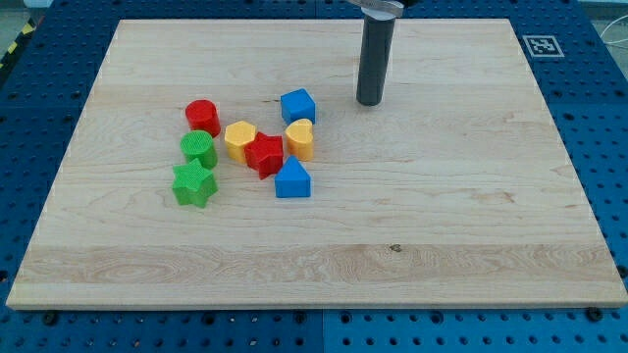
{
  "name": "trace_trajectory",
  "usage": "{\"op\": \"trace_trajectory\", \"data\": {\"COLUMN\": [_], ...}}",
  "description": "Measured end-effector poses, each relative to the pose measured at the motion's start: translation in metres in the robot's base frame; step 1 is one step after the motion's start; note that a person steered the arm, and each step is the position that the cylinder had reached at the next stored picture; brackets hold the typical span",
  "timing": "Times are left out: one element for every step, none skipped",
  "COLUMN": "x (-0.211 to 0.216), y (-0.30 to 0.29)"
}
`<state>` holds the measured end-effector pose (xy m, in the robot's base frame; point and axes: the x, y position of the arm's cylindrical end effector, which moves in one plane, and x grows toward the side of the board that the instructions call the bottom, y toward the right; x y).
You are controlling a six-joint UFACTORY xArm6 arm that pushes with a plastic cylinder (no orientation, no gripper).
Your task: Move the blue cube to the right side of the yellow hexagon
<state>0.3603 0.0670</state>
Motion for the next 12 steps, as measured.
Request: {"op": "trace_trajectory", "data": {"x": [0.000,0.001,0.002,0.003,0.004,0.004,0.004,0.004,0.004,0.005,0.005,0.005], "y": [0.000,0.000,0.000,0.000,0.000,0.000,0.000,-0.008,-0.021,-0.032,-0.043,-0.052]}}
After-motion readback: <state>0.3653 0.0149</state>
